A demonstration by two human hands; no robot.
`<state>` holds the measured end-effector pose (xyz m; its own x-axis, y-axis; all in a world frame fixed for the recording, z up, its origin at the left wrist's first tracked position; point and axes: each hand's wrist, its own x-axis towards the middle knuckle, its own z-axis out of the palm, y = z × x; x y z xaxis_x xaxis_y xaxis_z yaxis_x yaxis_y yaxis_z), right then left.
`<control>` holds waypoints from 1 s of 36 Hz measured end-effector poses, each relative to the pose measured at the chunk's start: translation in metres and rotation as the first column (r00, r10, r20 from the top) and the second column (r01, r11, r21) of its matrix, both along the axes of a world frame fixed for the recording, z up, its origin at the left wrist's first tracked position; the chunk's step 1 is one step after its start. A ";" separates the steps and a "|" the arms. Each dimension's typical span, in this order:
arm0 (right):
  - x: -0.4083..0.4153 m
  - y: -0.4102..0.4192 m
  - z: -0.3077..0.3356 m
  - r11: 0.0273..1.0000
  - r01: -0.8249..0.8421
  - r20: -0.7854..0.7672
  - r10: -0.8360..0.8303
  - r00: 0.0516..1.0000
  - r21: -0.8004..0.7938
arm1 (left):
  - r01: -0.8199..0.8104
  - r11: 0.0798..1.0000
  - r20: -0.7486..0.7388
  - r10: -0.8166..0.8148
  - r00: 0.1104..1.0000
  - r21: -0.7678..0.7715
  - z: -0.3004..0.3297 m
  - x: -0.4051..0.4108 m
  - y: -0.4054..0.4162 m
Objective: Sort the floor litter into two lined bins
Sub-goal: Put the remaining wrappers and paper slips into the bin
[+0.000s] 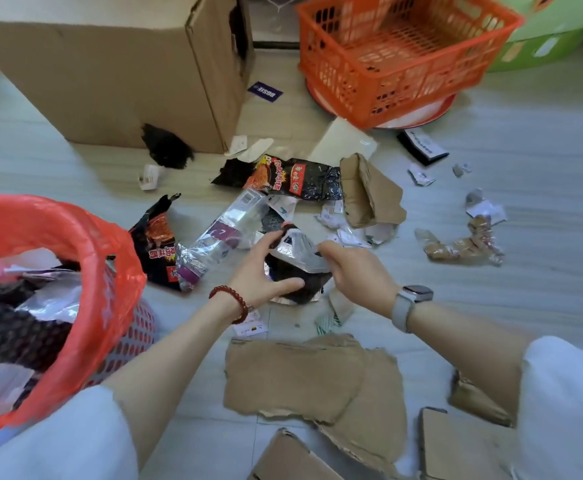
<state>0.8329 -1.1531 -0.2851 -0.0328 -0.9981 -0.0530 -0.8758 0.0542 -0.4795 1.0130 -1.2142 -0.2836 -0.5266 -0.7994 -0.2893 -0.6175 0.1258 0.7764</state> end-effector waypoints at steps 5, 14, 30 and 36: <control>0.025 -0.003 0.035 0.923 0.153 0.721 -0.372 0.584 0.353 | 0.053 0.996 -0.117 -0.045 0.992 0.070 0.015 -0.005 0.013; 0.020 0.000 0.039 0.917 0.120 0.675 -0.364 0.642 0.380 | 0.037 0.997 0.174 -0.026 0.984 -0.062 0.006 0.021 0.019; -0.015 0.018 -0.065 0.870 0.104 -0.290 0.046 0.956 0.482 | -0.078 0.985 0.397 0.133 0.908 -0.151 -0.020 0.066 0.017; 0.000 0.018 -0.064 0.902 0.048 -0.274 0.079 0.958 0.430 | -0.084 0.990 0.599 0.133 0.790 -0.110 -0.035 0.064 0.018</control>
